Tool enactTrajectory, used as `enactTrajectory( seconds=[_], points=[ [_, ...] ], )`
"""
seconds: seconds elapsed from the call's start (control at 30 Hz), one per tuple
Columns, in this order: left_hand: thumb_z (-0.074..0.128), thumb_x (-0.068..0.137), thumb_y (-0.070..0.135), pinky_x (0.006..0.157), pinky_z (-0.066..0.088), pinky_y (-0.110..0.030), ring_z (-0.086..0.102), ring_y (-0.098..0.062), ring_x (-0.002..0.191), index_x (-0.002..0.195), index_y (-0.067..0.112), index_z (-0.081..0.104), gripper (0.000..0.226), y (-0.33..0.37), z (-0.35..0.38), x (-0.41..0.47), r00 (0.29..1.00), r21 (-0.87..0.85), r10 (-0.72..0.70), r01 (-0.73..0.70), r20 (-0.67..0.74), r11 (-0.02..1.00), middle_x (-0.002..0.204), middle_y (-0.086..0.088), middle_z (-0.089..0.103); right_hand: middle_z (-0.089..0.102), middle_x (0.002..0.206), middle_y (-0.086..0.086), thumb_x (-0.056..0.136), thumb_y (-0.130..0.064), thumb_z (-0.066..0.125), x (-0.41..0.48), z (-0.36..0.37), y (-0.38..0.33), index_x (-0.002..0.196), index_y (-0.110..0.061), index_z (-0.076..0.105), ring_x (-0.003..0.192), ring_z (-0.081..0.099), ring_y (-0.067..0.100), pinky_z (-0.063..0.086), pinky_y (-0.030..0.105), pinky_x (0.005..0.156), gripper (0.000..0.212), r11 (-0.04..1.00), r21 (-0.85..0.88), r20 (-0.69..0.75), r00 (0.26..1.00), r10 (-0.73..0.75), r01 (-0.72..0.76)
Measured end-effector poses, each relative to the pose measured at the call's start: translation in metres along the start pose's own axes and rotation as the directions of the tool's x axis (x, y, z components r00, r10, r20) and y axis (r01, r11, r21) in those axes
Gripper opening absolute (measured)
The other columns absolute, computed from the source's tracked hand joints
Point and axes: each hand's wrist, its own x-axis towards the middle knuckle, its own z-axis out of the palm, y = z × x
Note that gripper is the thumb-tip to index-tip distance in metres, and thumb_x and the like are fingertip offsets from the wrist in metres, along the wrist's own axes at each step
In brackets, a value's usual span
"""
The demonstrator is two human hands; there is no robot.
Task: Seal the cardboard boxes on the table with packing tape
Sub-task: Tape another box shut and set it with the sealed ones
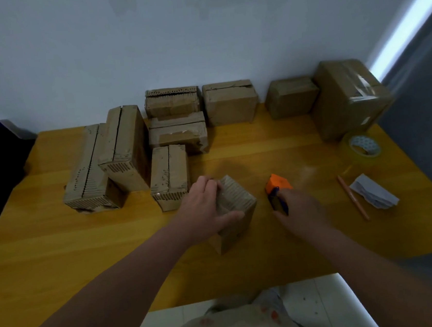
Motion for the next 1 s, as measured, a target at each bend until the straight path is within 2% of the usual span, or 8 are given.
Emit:
enactTrajectory(
  seconds=[0.13, 0.3, 0.4, 0.57, 0.7, 0.8, 0.9, 1.0],
  points=[
    [0.062, 0.067, 0.075, 0.105, 0.034, -0.035, 0.034, -0.011, 0.116, 0.132, 0.025, 0.032, 0.087, 0.014, 0.000, 0.006, 0.999, 0.141, -0.049, 0.048, 0.007, 0.989, 0.129, 0.007, 0.037, 0.052, 0.123, 0.004, 0.089, -0.037, 0.065, 0.002, 0.019, -0.001, 0.121, -0.017, 0.046, 0.106, 0.057, 0.023, 0.050, 0.034, 0.079, 0.042, 0.984, -0.021, 0.067, 0.981, 0.180, -0.179],
    [0.069, 0.069, 0.062, 0.104, 0.030, -0.035, 0.039, -0.016, 0.119, 0.140, 0.025, 0.029, 0.089, 0.029, -0.008, 0.013, 0.998, 0.218, 0.003, 0.010, -0.056, 0.976, 0.134, 0.006, 0.046, 0.060, 0.108, 0.010, 0.093, -0.012, 0.058, 0.004, 0.022, 0.001, 0.127, -0.014, 0.034, 0.093, 0.061, 0.027, 0.049, 0.036, 0.069, 0.041, 0.928, 0.092, 0.100, 0.931, 0.352, -0.361],
    [0.072, 0.069, 0.055, 0.103, 0.035, -0.034, 0.041, -0.017, 0.120, 0.146, 0.025, 0.019, 0.098, 0.030, -0.017, 0.017, 0.998, 0.185, 0.043, -0.033, -0.047, 0.982, 0.136, 0.003, 0.045, 0.060, 0.104, 0.010, 0.091, -0.008, 0.056, 0.004, 0.017, 0.010, 0.124, -0.015, 0.039, 0.096, 0.060, 0.031, 0.048, 0.038, 0.072, 0.037, 0.921, 0.189, 0.062, 0.941, 0.334, -0.339],
    [0.085, 0.066, 0.028, 0.102, 0.046, -0.041, 0.039, -0.020, 0.129, 0.151, 0.033, -0.003, 0.122, 0.020, -0.021, 0.025, 0.979, -0.042, 0.061, -0.054, 0.195, 0.998, 0.148, 0.000, 0.026, 0.056, 0.103, 0.008, 0.098, -0.010, 0.046, 0.008, -0.004, 0.019, 0.125, -0.018, 0.042, 0.085, 0.055, 0.029, 0.035, 0.033, 0.063, 0.029, 0.837, 0.489, -0.129, 0.929, 0.348, -0.246],
    [0.082, 0.067, 0.007, 0.107, 0.040, -0.038, 0.033, -0.021, 0.135, 0.152, 0.030, 0.000, 0.121, 0.009, -0.017, 0.033, 0.970, -0.111, 0.066, -0.041, 0.233, 0.993, 0.150, 0.000, 0.023, 0.053, 0.112, 0.010, 0.098, -0.009, 0.042, 0.009, -0.014, 0.025, 0.126, -0.018, 0.043, 0.089, 0.054, 0.029, 0.039, 0.036, 0.064, 0.030, 0.794, 0.572, -0.142, 0.929, 0.342, -0.205],
    [0.067, 0.079, -0.001, 0.108, 0.036, -0.035, 0.031, -0.021, 0.139, 0.153, 0.027, -0.004, 0.107, 0.004, -0.011, 0.037, 0.987, 0.006, 0.008, -0.009, 0.163, 1.000, 0.158, 0.000, 0.016, 0.056, 0.109, 0.011, 0.097, -0.012, 0.041, 0.005, -0.021, 0.026, 0.122, -0.022, 0.047, 0.081, 0.057, 0.026, 0.047, 0.033, 0.058, 0.027, 0.695, 0.679, -0.069, 0.921, 0.383, -0.238],
    [0.050, 0.088, -0.002, 0.114, 0.031, -0.040, 0.019, -0.024, 0.145, 0.152, 0.029, -0.004, 0.090, 0.003, 0.001, 0.038, 0.993, 0.151, -0.047, 0.031, 0.104, 0.988, 0.161, 0.004, 0.003, 0.056, 0.101, 0.006, 0.097, -0.014, 0.046, -0.002, -0.026, 0.025, 0.116, -0.024, 0.048, 0.069, 0.051, 0.011, 0.040, 0.020, 0.043, 0.021, 0.600, 0.753, 0.033, 0.927, 0.374, -0.269],
    [0.056, 0.091, 0.016, 0.119, 0.013, -0.050, -0.004, -0.025, 0.148, 0.153, 0.024, -0.003, 0.086, 0.013, 0.011, 0.038, 0.978, 0.327, -0.047, -0.022, 0.203, 0.945, 0.161, 0.001, -0.007, 0.055, 0.103, -0.001, 0.090, -0.027, 0.065, -0.007, -0.023, 0.021, 0.117, -0.028, 0.048, 0.076, 0.054, 0.009, 0.051, 0.025, 0.061, 0.032, 0.594, 0.755, 0.105, 0.946, 0.308, -0.277]
  ],
)
